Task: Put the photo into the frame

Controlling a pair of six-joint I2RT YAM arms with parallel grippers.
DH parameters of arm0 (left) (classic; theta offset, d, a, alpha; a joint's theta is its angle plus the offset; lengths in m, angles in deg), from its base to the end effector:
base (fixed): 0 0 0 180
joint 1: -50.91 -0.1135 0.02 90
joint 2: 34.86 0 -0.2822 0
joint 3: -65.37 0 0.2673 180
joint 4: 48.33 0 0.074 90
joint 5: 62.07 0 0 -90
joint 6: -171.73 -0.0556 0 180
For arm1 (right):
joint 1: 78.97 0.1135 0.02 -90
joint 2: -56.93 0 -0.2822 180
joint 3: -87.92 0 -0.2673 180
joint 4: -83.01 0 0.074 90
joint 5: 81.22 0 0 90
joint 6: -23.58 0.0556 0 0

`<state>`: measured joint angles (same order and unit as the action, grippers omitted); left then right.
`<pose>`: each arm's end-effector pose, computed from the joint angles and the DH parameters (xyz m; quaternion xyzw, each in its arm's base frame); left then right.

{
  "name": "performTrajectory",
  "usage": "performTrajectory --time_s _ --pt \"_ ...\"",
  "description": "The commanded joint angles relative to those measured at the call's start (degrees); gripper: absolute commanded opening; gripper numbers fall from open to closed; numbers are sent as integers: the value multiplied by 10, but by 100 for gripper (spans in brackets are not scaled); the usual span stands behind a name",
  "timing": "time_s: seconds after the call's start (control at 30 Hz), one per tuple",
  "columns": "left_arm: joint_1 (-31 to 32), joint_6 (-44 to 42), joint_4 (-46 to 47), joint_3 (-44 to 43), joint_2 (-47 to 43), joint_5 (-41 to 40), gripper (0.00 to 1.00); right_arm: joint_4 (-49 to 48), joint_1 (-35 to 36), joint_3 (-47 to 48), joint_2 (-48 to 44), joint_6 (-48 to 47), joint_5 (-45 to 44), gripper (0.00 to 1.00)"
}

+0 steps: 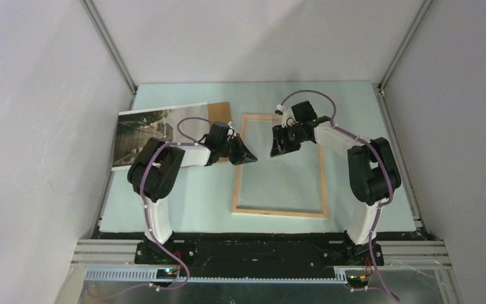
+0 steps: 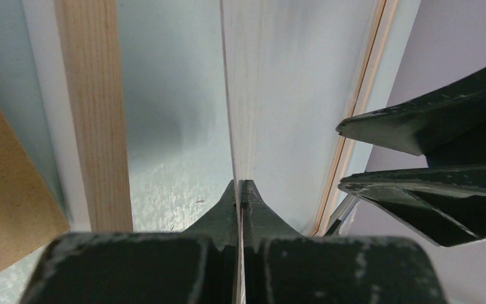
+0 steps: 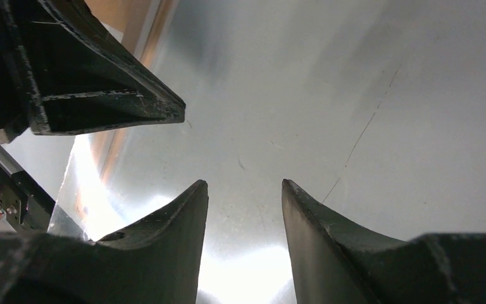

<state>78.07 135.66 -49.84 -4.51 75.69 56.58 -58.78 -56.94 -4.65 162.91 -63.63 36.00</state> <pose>0.3551 -0.2121 0.1211 -0.1075 0.8849 -0.4272 0.1514 0.3787 0.1807 0.1965 -0.2220 0.9070 0.2800 0.2230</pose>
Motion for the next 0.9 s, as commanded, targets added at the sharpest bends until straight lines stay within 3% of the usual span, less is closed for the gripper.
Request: performTrajectory --time_s 0.0,0.3,0.57,0.87 --pt "11 -28 -15 6 -11 -18 0 1 0 23 25 -2 26 51" --pt "10 -31 -24 3 -13 -18 5 1 -4 23 57 1 39 50" --pt "10 -38 -37 -1 -15 -20 19 6 -18 23 71 10 37 49" --pt "10 -47 -59 -12 -17 -21 28 13 -38 23 82 12 29 49"
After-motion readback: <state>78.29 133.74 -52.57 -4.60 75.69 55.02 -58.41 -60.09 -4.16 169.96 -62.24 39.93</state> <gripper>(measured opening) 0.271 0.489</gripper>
